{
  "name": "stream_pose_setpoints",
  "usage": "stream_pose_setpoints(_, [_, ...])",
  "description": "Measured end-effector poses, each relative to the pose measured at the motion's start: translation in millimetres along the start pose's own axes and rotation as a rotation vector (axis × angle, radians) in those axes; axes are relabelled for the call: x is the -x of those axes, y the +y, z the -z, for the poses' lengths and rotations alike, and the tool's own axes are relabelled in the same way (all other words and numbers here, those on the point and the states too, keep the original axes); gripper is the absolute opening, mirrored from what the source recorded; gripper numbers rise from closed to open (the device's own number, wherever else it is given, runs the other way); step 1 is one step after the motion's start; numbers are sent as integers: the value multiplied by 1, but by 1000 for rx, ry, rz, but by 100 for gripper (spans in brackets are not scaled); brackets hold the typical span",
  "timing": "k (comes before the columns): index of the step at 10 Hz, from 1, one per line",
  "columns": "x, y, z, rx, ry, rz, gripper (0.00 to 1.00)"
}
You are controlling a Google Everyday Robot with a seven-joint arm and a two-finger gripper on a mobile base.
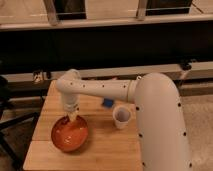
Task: Place the pepper in the ceramic bowl
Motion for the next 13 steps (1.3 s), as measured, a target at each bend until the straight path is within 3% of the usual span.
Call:
stream_pose_setpoints(8, [9,4,-5,1,-3,12,80])
stream_pose_setpoints(10, [8,4,-4,6,-6,9,75])
stream_pose_setpoints(13, [7,7,-5,15,-8,11,80])
